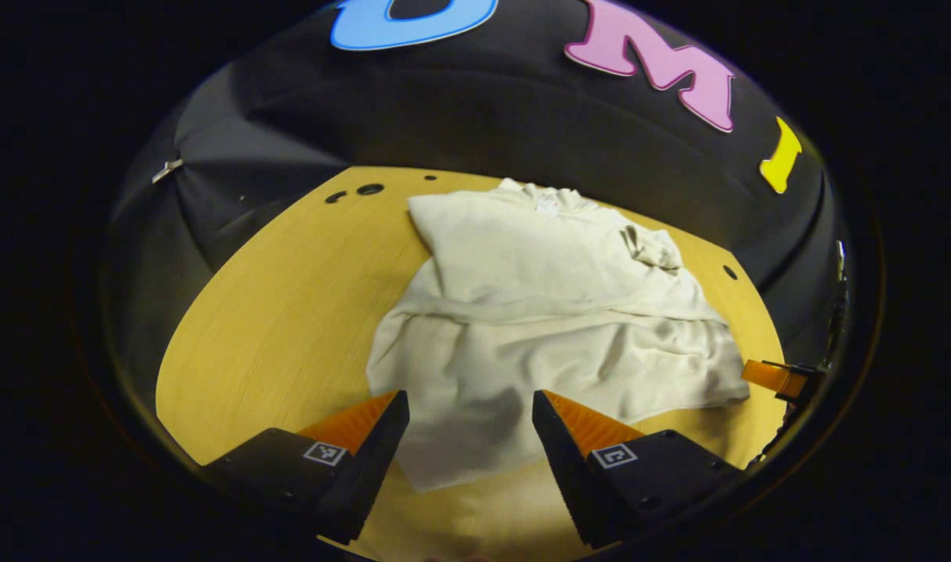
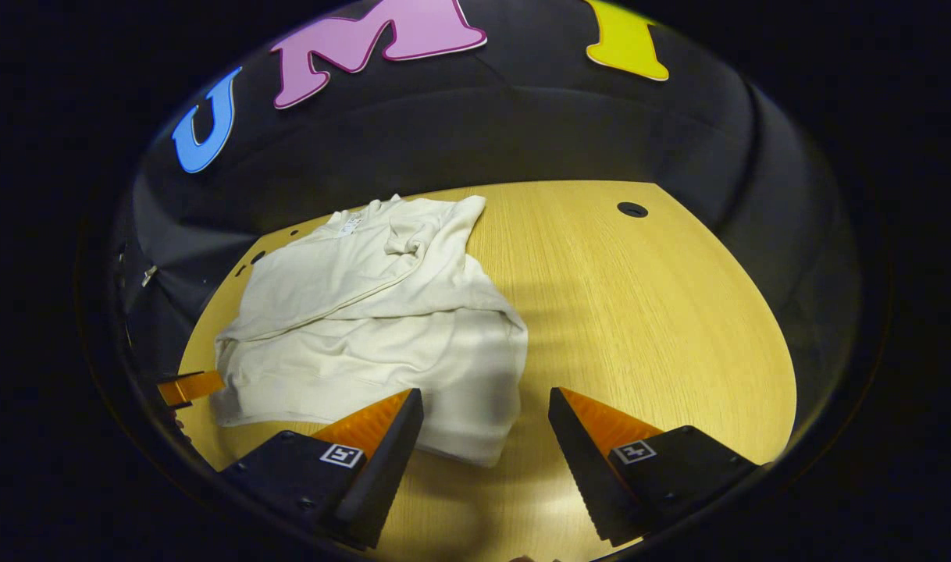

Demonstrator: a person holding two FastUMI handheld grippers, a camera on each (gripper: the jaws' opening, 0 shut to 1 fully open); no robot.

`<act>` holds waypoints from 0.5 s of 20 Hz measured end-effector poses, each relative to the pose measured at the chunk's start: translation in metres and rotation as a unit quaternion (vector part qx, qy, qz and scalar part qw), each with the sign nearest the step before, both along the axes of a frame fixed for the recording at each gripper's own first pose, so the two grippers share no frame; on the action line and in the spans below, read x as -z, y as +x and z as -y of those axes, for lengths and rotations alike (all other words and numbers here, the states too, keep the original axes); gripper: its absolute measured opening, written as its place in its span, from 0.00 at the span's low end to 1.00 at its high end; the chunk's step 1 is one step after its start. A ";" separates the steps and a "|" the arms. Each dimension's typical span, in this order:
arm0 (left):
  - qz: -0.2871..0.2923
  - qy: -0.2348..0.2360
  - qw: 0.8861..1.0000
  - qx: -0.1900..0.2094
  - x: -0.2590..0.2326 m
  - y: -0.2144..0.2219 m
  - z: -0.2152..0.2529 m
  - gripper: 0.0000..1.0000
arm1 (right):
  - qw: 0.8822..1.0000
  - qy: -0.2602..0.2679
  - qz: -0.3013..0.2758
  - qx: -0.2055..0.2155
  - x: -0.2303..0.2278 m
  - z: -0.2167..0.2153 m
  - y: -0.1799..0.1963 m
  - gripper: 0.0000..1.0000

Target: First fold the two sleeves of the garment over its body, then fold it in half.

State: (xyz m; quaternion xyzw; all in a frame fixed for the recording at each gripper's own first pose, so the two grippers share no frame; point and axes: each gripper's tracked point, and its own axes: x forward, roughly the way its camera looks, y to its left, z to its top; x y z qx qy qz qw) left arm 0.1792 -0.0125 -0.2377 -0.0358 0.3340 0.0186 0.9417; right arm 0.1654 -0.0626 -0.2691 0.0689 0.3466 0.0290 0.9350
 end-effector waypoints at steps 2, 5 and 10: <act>-0.005 0.003 1.000 -0.017 0.009 -0.002 -0.014 0.98 | 1.000 0.001 -0.006 0.006 0.006 -0.002 0.006 0.99; -0.019 -0.006 0.999 -0.027 0.023 -0.003 -0.015 0.98 | 1.000 -0.002 -0.019 0.002 0.020 -0.010 0.010 0.99; -0.025 0.029 0.999 -0.030 0.034 -0.004 -0.017 0.99 | 0.999 -0.040 -0.034 -0.016 0.037 -0.018 0.010 0.99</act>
